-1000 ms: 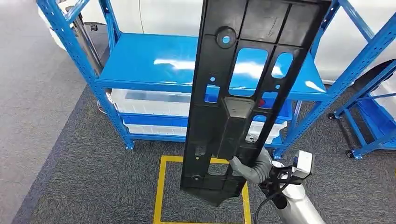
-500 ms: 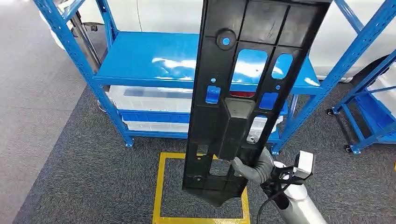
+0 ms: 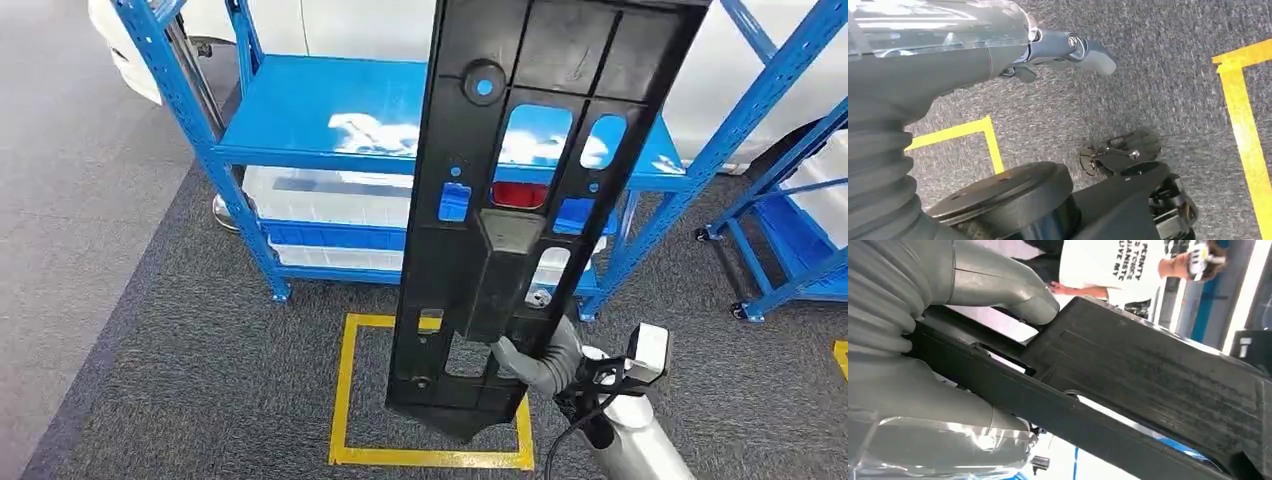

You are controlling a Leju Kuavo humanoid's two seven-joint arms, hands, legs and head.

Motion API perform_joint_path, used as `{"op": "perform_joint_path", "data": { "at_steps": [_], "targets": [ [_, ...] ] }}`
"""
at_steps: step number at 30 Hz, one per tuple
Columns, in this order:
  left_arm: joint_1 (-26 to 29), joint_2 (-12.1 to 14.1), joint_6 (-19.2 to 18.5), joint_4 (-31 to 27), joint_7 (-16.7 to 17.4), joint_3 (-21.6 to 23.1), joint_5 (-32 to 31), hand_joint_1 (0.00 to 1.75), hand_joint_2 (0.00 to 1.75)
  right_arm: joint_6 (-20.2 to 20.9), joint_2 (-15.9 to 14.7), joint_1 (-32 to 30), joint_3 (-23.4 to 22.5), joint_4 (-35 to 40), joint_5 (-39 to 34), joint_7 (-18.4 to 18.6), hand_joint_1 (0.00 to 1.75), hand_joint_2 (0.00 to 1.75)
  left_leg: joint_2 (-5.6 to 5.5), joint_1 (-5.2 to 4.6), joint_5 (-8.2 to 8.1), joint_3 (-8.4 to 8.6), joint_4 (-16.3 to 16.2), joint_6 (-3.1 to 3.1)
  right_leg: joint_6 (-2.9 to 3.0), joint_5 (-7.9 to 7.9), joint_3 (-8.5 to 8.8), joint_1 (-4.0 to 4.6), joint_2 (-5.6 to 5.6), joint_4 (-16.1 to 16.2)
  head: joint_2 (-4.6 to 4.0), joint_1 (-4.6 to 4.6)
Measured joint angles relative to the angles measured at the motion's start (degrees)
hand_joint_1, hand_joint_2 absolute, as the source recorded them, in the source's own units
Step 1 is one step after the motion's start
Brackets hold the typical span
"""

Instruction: Take the parts from the cabinet and place them on the table.

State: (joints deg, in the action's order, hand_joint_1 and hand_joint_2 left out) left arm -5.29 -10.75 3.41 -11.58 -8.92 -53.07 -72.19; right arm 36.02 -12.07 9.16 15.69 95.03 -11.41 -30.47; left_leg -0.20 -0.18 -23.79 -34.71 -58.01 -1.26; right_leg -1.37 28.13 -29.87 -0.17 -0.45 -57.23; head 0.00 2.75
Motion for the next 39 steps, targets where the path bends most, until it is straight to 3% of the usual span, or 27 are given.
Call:
{"op": "perform_joint_path", "data": {
  "at_steps": [3,4,6,8,9,10,11,12,14,15,18,19,20,21,23,24,25,26,27,29,30,31,34,35,36,38,39],
  "targets": [
    [0.03,0.00,-0.06,0.00,0.02,0.00,0.02,0.00,1.75,0.02,0.00,0.04,0.00,0.02,-0.07,-0.17,1.75,1.75,0.08,0.33,0.78,-0.17,0.35,1.06,0.82,-0.65,-0.65,0.31,0.12,-0.24,0.00,0.02],
    [0.03,0.00,-0.09,0.00,0.02,0.00,0.02,0.00,1.75,0.04,-0.02,0.14,0.00,0.02,-0.07,-0.20,1.75,1.75,0.02,0.09,1.01,-0.27,0.41,1.43,1.41,-1.28,-0.72,-0.03,0.07,0.46,0.00,0.02],
    [0.00,0.02,-0.04,0.00,-0.04,0.00,0.02,0.00,1.75,0.07,-0.07,0.40,0.00,0.02,-0.15,-0.33,1.75,1.75,-0.03,0.23,-2.74,-1.69,-2.98,1.89,2.17,-2.18,-1.13,-0.35,-0.33,0.95,0.00,0.02],
    [0.02,0.02,-0.04,0.00,-0.07,0.00,0.04,0.00,1.75,0.11,-0.07,0.45,0.00,-0.04,-0.26,-0.39,1.75,1.75,-0.01,0.40,-8.32,-4.99,-12.30,2.30,2.43,-2.84,-2.10,-0.23,-0.39,0.79,0.00,0.02],
    [-0.04,0.02,-0.02,0.00,-0.07,-0.02,0.05,0.00,1.75,0.13,-0.13,0.45,0.00,-0.11,-0.26,-0.39,1.75,1.75,-0.01,0.40,-9.99,-6.17,-16.11,2.46,2.40,-3.16,-2.63,-0.17,-0.41,0.68,0.00,0.02],
    [-0.09,0.02,-0.02,0.00,-0.11,0.00,0.04,0.00,1.75,0.20,-0.11,0.45,0.02,-0.22,-0.33,-0.42,1.75,1.75,-0.01,0.39,-10.34,-6.27,-17.69,2.52,2.35,-3.45,-3.20,-0.15,-0.41,0.47,0.00,0.02],
    [-0.06,0.02,0.02,0.00,-0.02,0.00,0.02,0.00,1.75,0.26,-0.13,0.45,0.02,-0.30,-0.37,-0.42,1.75,1.75,0.00,0.40,-9.32,-4.76,-16.03,2.47,2.25,-3.68,-3.77,-0.16,-0.40,0.21,0.00,0.02],
    [0.00,0.07,0.02,0.00,-0.04,-0.02,0.02,0.00,1.75,0.26,-0.13,0.43,0.02,-0.30,-0.39,-0.41,1.75,1.75,0.00,0.40,-7.58,-2.10,-12.19,2.39,2.16,-3.83,-4.16,-0.18,-0.36,-0.02,0.00,0.02],
    [-0.05,0.11,0.02,0.00,-0.04,0.00,0.04,0.00,1.75,0.26,-0.13,0.48,0.02,-0.30,-0.46,-0.44,1.75,1.75,-0.05,0.41,-4.12,4.40,-1.70,1.99,1.81,-4.06,-4.75,-0.18,-0.30,-0.67,0.00,0.02],
    [-0.16,0.11,0.00,0.00,-0.04,0.00,0.04,0.00,1.75,0.28,-0.13,0.53,0.02,-0.30,-0.52,-0.46,1.75,1.75,-0.20,0.25,-5.08,5.06,0.25,1.47,1.47,-4.22,-5.17,0.19,-0.30,-1.00,0.00,0.02],
    [0.08,0.11,0.00,0.00,-0.07,-0.02,0.07,0.00,1.75,0.46,-0.13,0.72,0.04,-0.41,-0.59,-0.46,1.75,1.75,-0.19,-0.02,-4.12,4.24,-0.18,0.53,0.43,-5.01,-5.53,-0.05,-0.27,-0.97,0.00,0.02],
    [0.09,0.13,0.00,0.00,-0.07,-0.02,0.09,0.00,1.75,0.52,-0.13,0.76,0.04,-0.42,-0.61,-0.46,1.75,1.75,-0.16,0.13,-3.60,4.05,0.25,-0.04,0.06,-5.28,-5.58,0.12,-0.25,-0.96,0.00,0.02],
    [-0.07,0.06,0.00,0.02,-0.07,-0.02,0.13,0.00,1.75,0.55,-0.11,0.77,0.04,-0.44,-0.63,-0.46,1.75,1.75,0.02,0.41,-2.97,4.06,0.45,-0.49,-0.24,-4.35,-5.93,-0.22,-0.11,-1.52,0.00,0.02],
    [-0.27,0.07,0.00,0.00,-0.09,-0.02,0.13,0.00,1.75,0.59,-0.09,0.89,0.04,-0.44,-0.72,-0.48,1.75,1.75,-0.01,0.40,-2.63,3.58,0.45,-0.81,-0.59,-2.14,-6.85,-0.23,-0.06,-3.45,0.00,0.00],
    [-0.31,0.07,0.00,0.02,-0.15,-0.02,0.15,0.00,1.75,0.70,-0.09,0.97,0.04,-0.54,-0.79,-0.50,1.75,1.75,0.01,0.29,-1.96,2.64,0.41,-1.02,-1.16,3.18,-10.01,-0.52,-0.02,-11.92,0.00,0.02],
    [-0.22,0.07,0.02,0.02,-0.15,-0.02,0.15,0.00,1.75,0.76,-0.09,0.93,0.04,-0.63,-0.85,-0.50,1.75,1.75,0.02,0.22,-1.63,2.07,0.33,-1.02,-1.35,5.14,-11.60,-0.60,-0.03,-16.50,0.00,0.02],
    [-0.17,0.07,0.00,0.02,-0.15,-0.02,0.18,0.00,1.75,0.79,-0.09,0.91,0.04,-0.74,-0.87,-0.50,1.75,1.75,0.03,0.19,-1.29,1.49,0.20,-0.99,-1.43,5.75,-12.12,-0.63,-0.02,-18.83,0.00,0.00],
    [-0.17,0.09,0.02,0.02,-0.15,-0.02,0.18,0.00,1.75,0.79,-0.09,0.91,0.04,-0.87,-0.90,-0.50,1.75,1.75,0.03,0.19,-1.03,0.99,0.04,-0.92,-1.40,5.13,-11.23,-0.63,-0.03,-18.15,0.00,0.02],
    [-0.18,0.07,0.02,0.00,-0.15,-0.02,0.18,0.00,1.75,0.76,-0.09,0.92,0.04,-0.92,-0.92,-0.50,1.75,1.75,0.01,0.19,-0.81,0.55,-0.12,-0.85,-1.22,3.37,-8.67,-0.62,-0.02,-14.54,0.00,0.02],
    [-0.19,0.07,0.02,0.02,-0.15,-0.02,0.17,0.00,1.75,0.76,-0.09,1.11,0.04,-0.89,-0.94,-0.50,1.75,1.75,-0.06,0.15,-0.37,0.20,-0.27,-0.56,-0.40,-0.43,-1.35,-0.50,-0.04,-3.13,0.00,0.02],
    [-0.18,0.02,0.02,0.02,-0.18,-0.02,0.18,0.00,1.75,0.76,-0.09,1.33,0.04,-0.89,-0.94,-0.50,1.75,1.75,-0.03,0.11,-0.09,0.03,-0.21,-0.27,0.10,0.71,-0.10,-0.20,-0.08,-0.37,0.00,0.02],
    [-0.25,0.04,0.02,0.02,-0.22,-0.02,0.17,0.00,1.75,0.76,-0.07,1.34,0.04,-0.87,-0.94,-0.50,1.75,1.75,-0.03,-0.04,0.14,-0.06,-0.22,0.07,0.44,-0.30,-0.34,0.15,-0.08,-0.40,0.00,0.02],
    [-0.25,0.04,0.00,0.02,-0.22,-0.02,0.18,0.00,1.75,0.74,-0.07,1.49,0.04,-0.89,-0.98,-0.59,1.75,1.75,0.03,0.21,1.03,-0.14,0.27,1.17,1.43,-0.99,-0.79,0.46,0.00,-0.25,0.00,0.02],
    [-0.27,0.04,0.00,0.00,-0.24,-0.02,0.18,0.00,1.75,0.76,-0.07,1.52,0.07,-0.89,-0.98,-0.59,1.75,1.75,0.08,0.01,0.90,-0.43,0.06,1.47,1.93,-1.90,-0.75,-0.44,-0.21,0.80,0.00,0.02],
    [-0.28,0.04,0.02,0.02,-0.26,-0.02,0.18,0.00,1.75,0.76,-0.17,1.67,0.07,-0.89,-0.98,-0.59,1.75,1.75,-0.03,0.14,-0.77,-1.07,-1.12,1.82,2.22,-2.40,-0.98,-0.25,-0.37,1.08,0.00,0.02],
    [-0.24,0.06,0.00,0.02,-0.41,-0.02,0.20,0.00,1.75,0.76,-0.22,1.78,0.07,-0.89,-0.98,-0.57,1.75,1.75,-0.02,0.42,-6.43,-4.09,-9.15,2.29,2.67,-2.98,-2.00,-0.14,-0.41,1.02,0.00,0.02],
    [-0.24,0.07,0.00,0.02,-0.48,-0.02,0.22,0.00,1.75,0.76,-0.24,1.70,0.07,-0.92,-0.98,-0.52,1.75,1.75,-0.02,0.47,-8.48,-5.62,-13.51,2.46,2.72,-3.25,-2.48,-0.07,-0.44,0.93,0.00,0.02]
  ]
}}
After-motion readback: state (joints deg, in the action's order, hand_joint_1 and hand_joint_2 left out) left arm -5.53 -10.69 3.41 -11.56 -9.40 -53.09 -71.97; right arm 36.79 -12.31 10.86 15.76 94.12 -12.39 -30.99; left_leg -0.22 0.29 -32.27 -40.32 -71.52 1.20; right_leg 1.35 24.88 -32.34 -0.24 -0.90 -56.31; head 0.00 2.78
